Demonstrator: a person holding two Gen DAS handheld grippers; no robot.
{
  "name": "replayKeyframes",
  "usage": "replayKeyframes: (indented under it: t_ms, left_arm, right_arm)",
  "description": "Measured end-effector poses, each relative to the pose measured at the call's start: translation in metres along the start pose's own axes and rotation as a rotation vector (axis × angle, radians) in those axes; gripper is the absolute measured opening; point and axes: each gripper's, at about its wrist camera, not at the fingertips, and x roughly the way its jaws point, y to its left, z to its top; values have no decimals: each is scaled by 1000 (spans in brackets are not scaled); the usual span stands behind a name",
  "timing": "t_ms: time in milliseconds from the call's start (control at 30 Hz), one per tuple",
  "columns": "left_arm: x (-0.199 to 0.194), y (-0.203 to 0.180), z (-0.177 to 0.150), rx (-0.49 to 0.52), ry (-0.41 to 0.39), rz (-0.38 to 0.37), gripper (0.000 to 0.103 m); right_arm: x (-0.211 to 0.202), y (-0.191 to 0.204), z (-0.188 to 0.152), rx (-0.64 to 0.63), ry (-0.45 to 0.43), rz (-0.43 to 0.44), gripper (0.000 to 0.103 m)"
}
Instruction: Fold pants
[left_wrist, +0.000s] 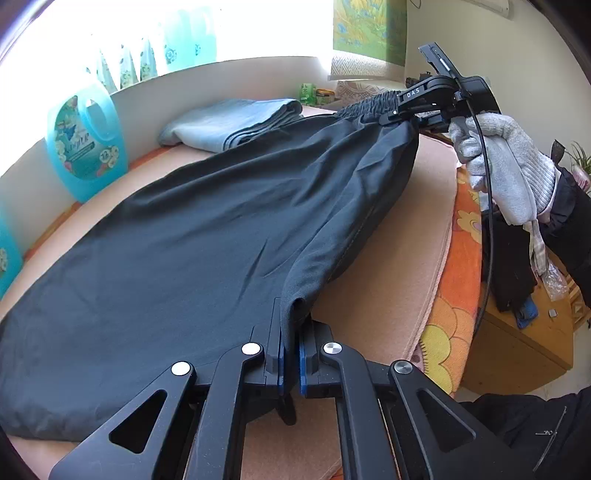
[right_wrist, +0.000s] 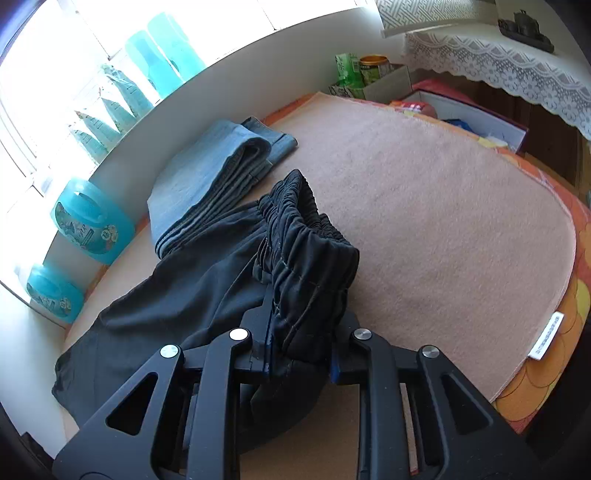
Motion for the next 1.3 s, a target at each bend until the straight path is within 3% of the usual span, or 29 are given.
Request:
replayKeyframes:
  t_ms: [200, 400, 533, 600, 733, 900, 1067, 1300]
  left_arm:
    - [-9, -37, 22, 34, -49, -79, 4]
    - [13, -84, 46, 112, -61, -115, 6]
    - [16, -83, 49, 54, -37, -165, 30]
    - [4, -74, 47, 34, -56, -156, 36]
    - [-25, -35, 37, -70, -86, -123, 46]
    - [-73, 31, 7, -188, -140, 20, 49]
    - [-113, 119, -42, -372, -146, 176, 53]
    - [-150, 239, -120, -687, -138, 385, 60]
  right_arm:
    - [-43, 0, 33, -103, -139, -119, 20]
    - [-37, -41, 48, -59, -132, -246, 20]
    - [-18, -53, 42, -62, -25, -230, 27]
    - [-16, -48, 36, -91, -13, -238, 35]
    - [-30, -22, 26, -166, -61, -257, 52]
    - [-56, 27, 18, -255, -106, -233, 55]
    - [-73, 101, 4, -388, -123, -117, 55]
    - [-62, 218, -36, -567, -72, 100, 55]
